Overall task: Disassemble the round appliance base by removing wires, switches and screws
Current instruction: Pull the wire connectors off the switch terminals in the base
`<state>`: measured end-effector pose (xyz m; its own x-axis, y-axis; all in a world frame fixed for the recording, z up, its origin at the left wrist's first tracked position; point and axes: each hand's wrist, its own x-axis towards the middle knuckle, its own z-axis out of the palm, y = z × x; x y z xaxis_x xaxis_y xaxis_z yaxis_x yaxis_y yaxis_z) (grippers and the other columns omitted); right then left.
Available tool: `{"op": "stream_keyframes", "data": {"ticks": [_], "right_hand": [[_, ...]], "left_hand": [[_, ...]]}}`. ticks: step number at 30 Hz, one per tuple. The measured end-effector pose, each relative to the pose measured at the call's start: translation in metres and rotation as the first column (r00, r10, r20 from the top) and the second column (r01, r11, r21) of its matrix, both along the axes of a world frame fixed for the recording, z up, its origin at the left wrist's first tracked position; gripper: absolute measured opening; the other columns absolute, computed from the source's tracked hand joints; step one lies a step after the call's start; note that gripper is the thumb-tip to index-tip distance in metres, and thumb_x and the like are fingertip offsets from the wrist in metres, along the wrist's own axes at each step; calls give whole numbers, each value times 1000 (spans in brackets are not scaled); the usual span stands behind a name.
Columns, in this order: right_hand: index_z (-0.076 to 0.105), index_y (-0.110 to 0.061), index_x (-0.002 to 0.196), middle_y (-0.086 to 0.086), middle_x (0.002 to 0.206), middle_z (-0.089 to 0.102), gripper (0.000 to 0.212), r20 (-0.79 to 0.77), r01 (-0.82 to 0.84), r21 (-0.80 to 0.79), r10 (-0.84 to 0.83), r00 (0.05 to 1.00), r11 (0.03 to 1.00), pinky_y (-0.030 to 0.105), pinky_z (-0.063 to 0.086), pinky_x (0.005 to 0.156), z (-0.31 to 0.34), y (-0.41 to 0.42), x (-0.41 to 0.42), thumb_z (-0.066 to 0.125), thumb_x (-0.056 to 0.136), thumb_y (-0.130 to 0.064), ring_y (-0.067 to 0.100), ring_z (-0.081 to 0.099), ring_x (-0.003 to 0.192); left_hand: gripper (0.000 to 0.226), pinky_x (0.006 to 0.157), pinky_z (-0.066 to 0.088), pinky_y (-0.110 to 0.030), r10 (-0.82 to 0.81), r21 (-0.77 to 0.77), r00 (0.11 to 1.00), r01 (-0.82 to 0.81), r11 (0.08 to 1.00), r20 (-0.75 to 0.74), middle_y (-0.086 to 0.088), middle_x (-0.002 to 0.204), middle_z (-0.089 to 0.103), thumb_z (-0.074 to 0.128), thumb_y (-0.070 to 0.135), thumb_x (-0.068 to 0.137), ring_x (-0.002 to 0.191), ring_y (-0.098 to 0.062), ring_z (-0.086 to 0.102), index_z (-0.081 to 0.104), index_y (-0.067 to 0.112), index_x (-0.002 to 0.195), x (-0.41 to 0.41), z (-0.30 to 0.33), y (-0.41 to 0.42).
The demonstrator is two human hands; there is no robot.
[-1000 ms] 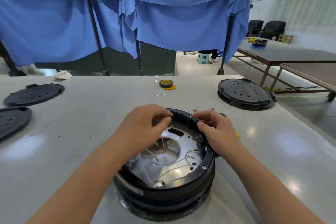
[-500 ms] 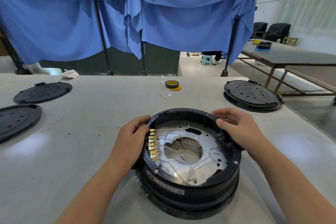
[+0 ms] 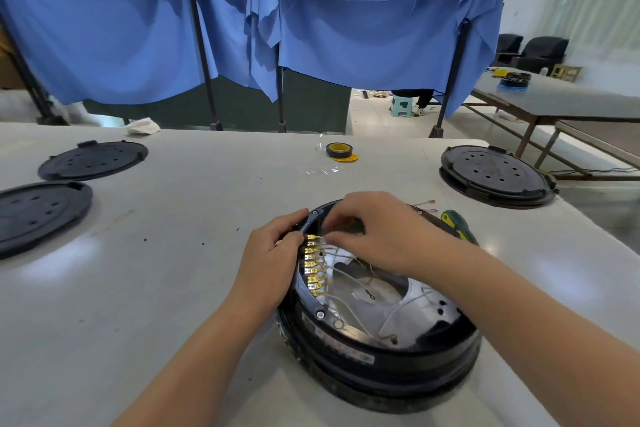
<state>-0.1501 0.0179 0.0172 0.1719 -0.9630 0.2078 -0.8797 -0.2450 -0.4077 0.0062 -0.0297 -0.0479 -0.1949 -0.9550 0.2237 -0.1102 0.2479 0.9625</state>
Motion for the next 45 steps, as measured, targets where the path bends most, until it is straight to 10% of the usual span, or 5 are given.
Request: {"op": "stream_keyframes", "data": {"ticks": [45], "right_hand": [[64, -21, 75, -6, 73, 63, 10, 68, 43, 15, -44, 997, 999, 28, 48, 63, -24, -22, 19, 64, 84, -18, 11, 56, 67]], "left_hand": [[42, 83, 45, -12, -27, 1, 999, 27, 1000, -43, 17, 102, 65, 45, -3, 89, 101, 5, 59, 67, 20, 116, -2, 0, -1]]}}
